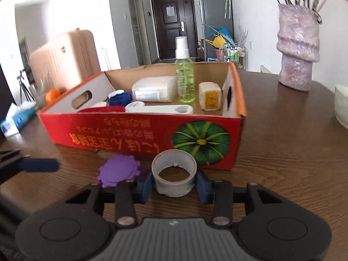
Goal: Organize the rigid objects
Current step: 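Grasp the purple gear cap with the left tool while the right tool grasps the clear ring, then lift the purple cap with the left tool while the right tool lifts the clear ring, then carry the purple cap and clear ring over the red box with both tools, then open both tools to drop the items into the box and withdraw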
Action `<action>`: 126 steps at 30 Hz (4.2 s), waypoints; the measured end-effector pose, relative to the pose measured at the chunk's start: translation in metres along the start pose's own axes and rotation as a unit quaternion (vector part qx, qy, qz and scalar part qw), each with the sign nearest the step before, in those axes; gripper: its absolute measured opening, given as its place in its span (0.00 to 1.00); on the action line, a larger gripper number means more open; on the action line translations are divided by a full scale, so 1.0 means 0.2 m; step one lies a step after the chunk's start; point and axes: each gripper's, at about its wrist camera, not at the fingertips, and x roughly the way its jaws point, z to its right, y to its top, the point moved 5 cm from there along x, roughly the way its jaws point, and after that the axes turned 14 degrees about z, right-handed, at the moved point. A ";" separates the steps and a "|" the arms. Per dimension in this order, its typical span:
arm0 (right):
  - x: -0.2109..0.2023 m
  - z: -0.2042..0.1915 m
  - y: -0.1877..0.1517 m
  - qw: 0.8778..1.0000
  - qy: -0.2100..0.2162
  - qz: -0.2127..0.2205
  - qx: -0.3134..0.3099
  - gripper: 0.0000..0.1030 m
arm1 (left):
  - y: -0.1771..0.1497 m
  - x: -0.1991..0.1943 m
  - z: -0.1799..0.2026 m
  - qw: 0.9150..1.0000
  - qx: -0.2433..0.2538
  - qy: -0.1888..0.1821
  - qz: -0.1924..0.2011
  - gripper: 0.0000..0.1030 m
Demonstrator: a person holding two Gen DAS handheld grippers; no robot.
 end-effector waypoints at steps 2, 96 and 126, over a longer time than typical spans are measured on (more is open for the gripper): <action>-0.03 0.03 0.03 1.000 -0.016 0.016 -0.009 0.40 | 0.01 0.08 0.01 1.000 -0.001 -0.003 -0.004 0.97; -0.09 -0.11 0.46 0.995 -0.061 0.068 -0.047 0.40 | 0.46 -0.12 -0.25 0.993 -0.045 -0.013 0.111 0.53; -0.24 -0.11 0.20 0.984 -0.074 0.148 -0.063 0.72 | 0.38 -0.33 -0.43 0.988 0.004 0.121 0.101 0.85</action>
